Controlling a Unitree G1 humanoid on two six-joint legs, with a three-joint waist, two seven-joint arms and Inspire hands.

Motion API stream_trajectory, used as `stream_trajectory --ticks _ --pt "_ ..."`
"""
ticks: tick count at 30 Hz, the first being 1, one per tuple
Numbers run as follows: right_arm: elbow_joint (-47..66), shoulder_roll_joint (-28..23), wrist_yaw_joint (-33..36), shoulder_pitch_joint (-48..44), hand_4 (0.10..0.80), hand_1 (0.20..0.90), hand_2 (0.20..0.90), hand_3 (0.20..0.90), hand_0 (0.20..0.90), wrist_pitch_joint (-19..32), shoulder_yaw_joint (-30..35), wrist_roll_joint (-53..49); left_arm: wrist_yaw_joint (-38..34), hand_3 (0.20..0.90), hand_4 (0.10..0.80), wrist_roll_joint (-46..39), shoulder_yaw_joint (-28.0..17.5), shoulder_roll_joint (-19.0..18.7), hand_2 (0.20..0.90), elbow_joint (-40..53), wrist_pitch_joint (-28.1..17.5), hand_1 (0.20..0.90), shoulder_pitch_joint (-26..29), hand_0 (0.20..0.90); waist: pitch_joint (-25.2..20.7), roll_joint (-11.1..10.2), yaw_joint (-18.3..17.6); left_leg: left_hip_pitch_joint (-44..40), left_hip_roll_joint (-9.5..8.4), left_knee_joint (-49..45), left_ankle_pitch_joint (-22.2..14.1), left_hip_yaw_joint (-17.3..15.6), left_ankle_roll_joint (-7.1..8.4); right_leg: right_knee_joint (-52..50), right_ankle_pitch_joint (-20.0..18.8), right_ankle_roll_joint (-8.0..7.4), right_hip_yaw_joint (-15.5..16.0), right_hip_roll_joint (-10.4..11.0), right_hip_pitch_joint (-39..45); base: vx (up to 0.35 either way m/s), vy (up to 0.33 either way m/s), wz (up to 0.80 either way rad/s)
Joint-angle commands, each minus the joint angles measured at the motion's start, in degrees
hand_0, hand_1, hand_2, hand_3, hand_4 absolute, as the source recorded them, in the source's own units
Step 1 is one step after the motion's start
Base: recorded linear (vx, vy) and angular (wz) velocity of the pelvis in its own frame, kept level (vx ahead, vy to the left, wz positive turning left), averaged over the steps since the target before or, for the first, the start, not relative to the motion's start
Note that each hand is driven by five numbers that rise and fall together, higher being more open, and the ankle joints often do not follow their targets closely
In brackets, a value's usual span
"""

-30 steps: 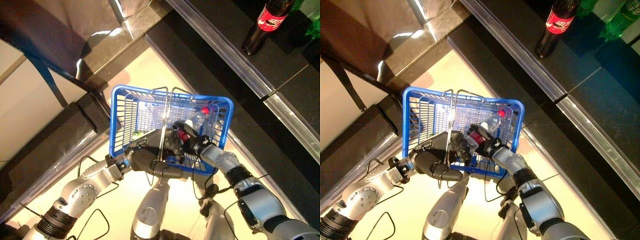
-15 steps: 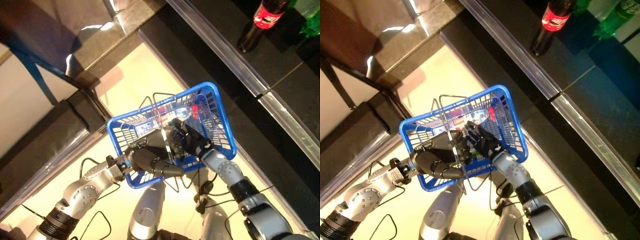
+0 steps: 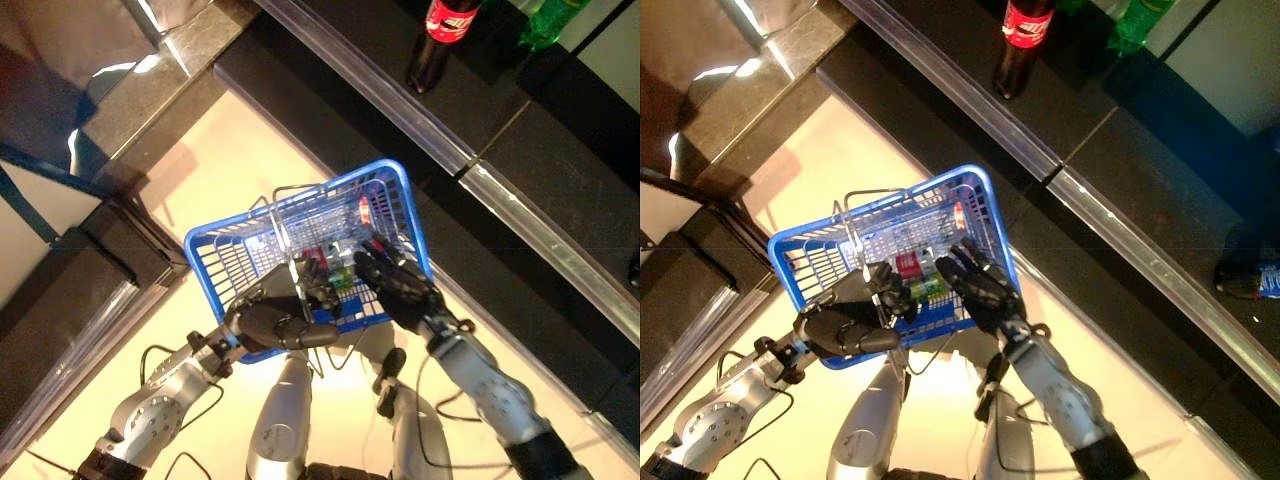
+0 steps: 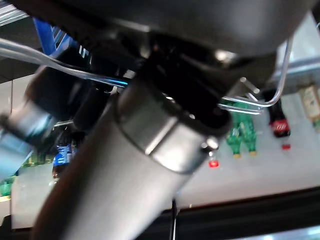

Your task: Pick up the drink and place into the basket.

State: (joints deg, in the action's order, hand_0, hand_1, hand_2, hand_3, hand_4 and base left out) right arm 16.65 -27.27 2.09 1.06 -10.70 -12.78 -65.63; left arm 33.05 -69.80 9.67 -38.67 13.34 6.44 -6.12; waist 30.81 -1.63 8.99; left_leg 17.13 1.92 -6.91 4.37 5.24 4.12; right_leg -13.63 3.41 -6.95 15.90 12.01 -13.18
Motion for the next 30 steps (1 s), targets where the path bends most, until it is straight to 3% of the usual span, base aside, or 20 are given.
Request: stream_trajectory --ticks 1,8,16,17,20,21,23,26,30 --pt "8.1 -2.6 -9.2 -1.6 0.8 0.9 0.9 0.9 0.9 4.0 2.6 2.2 13.4 0.2 0.1 -11.2 -6.0 3.9 0.3 18.4 -14.1 0.3 6.6 0.3 -5.1 0.0 -1.7 -2.2 -1.66 0.0 0.1 -2.7 -4.68 4.1 -5.7 3.23 -1.2 -3.0 2.3 -0.013 0.005 -0.14" --pt "14.4 -4.6 -16.0 1.5 0.8 0.9 0.9 0.9 0.9 8.6 7.4 5.2 10.1 0.2 0.1 -14.6 -8.8 4.9 0.3 14.8 -13.8 0.3 3.0 0.3 -8.5 -0.4 -4.0 -5.4 -0.66 2.0 0.0 -4.3 -4.43 6.0 -5.7 3.22 -3.3 -3.6 4.4 0.011 0.004 -0.19" --pt "14.5 -4.0 -18.9 3.1 0.8 0.9 0.9 0.9 0.9 10.6 9.2 7.7 4.0 0.2 0.1 -10.2 -8.9 7.5 0.3 9.8 -14.7 0.3 0.4 0.3 -12.8 -0.9 -5.5 -8.8 -0.05 4.3 -0.2 -5.7 -4.22 8.2 -6.1 2.9 -5.3 -3.9 6.8 0.034 0.012 -0.13" --pt "9.8 -2.5 -18.5 6.0 0.8 0.9 0.9 0.9 0.9 10.2 10.5 12.4 -0.1 0.2 0.1 -7.1 -9.0 11.8 0.3 2.5 -15.8 0.3 -2.5 0.3 -16.8 -1.3 -6.5 -11.8 0.26 6.3 -0.5 -6.8 -3.99 10.3 -6.7 2.47 -6.8 -3.9 8.7 0.094 0.038 -0.13" --pt "6.9 -2.0 -17.5 8.0 0.8 0.9 0.9 0.9 0.9 9.9 11.6 13.8 -1.8 0.2 0.1 -4.5 -9.6 13.8 0.3 -0.7 -16.9 0.3 -4.2 0.3 -18.3 -1.5 -7.0 -12.9 0.54 7.2 -0.4 -7.4 -3.84 11.2 -7.2 2.22 -7.2 -3.8 9.3 0.052 0.025 -0.4" --pt "0.6 -0.3 -20.4 13.3 0.8 0.9 0.9 0.9 0.9 9.1 14.0 16.2 -2.3 0.2 0.1 -1.9 -10.8 17.3 0.3 -6.7 -17.9 0.3 -7.8 0.3 -21.5 -1.8 -8.0 -14.8 0.96 9.1 -0.2 -8.8 -3.54 13.2 -8.2 1.73 -8.2 -3.8 10.4 0.059 0.028 -0.42" --pt "-5.6 1.8 -22.8 15.6 0.8 0.9 0.9 0.9 0.9 8.7 14.7 18.3 -2.6 0.2 0.1 -1.8 -12.1 19.1 0.3 -12.3 -18.3 0.3 -9.3 0.3 -23.3 -2.1 -8.7 -16.3 1.14 10.2 -0.2 -9.9 -3.4 14.7 -8.9 1.44 -9.0 -3.7 11.5 0.06 0.028 -0.57" --pt "-16.5 5.9 -22.7 16.6 0.8 0.9 0.9 0.9 0.9 7.5 13.5 22.0 -4.5 0.2 0.1 1.3 -13.7 21.5 0.3 -21.9 -19.6 0.3 -9.5 0.3 -25.3 -2.3 -9.7 -18.1 1.28 11.1 -0.7 -11.4 -3.15 16.5 -9.8 1.08 -9.6 -3.3 12.8 0.029 0.023 -0.4" --pt "-35.1 11.5 -15.7 15.7 0.8 0.9 0.9 0.9 0.9 6.0 12.1 29.3 -9.5 0.2 0.1 4.3 -16.0 24.8 0.3 -38.7 -19.9 0.3 -7.1 0.3 -27.7 -1.9 -11.5 -20.4 1.39 11.7 -1.9 -13.8 -3.08 18.1 -10.8 0.68 -10.7 -2.6 14.2 -0.001 0.056 -0.34"
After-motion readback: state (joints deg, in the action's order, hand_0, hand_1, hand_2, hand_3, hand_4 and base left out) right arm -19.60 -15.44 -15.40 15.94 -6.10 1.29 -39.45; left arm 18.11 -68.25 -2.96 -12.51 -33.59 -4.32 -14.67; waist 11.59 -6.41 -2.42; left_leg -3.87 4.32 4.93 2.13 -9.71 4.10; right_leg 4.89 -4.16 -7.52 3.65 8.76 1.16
